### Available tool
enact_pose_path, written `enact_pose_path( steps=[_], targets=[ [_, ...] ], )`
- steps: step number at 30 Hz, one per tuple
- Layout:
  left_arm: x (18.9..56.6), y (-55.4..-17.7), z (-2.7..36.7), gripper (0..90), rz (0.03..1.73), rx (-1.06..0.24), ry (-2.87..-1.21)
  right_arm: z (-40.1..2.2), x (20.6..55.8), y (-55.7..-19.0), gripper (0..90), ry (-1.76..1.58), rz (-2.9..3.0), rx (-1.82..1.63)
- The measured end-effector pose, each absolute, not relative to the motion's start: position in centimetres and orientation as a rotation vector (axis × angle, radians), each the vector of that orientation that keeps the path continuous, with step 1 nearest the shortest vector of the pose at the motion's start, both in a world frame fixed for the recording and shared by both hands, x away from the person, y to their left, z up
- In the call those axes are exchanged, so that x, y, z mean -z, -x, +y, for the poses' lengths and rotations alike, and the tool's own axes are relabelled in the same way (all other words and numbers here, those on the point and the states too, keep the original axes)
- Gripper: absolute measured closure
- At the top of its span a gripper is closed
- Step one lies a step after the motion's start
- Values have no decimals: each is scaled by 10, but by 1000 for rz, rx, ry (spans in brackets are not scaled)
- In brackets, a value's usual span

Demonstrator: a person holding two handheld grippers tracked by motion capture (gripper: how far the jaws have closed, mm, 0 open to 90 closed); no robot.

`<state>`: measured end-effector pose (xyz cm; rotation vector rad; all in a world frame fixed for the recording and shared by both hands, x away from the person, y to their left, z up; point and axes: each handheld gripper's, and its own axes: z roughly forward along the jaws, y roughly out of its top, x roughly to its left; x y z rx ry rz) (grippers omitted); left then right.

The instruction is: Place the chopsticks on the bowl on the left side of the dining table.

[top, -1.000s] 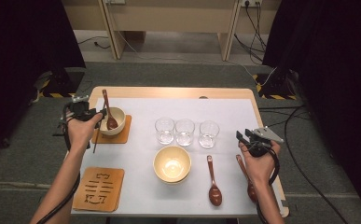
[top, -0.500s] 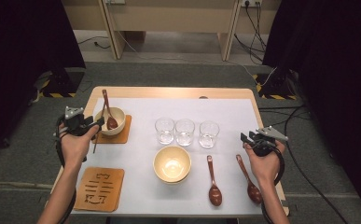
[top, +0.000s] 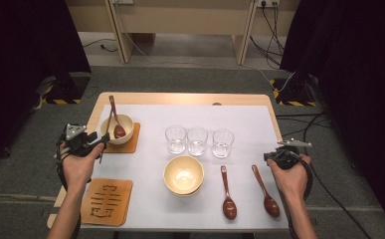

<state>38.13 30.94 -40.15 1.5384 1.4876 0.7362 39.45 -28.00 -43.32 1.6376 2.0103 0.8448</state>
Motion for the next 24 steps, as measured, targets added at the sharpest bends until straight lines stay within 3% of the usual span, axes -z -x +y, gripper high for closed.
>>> enact_pose_path(
  steps=[24],
  targets=[
    [402,-378,314,489,1496,-737,-1531,-292,441,-395,747,-1861,2238,-498]
  ],
)
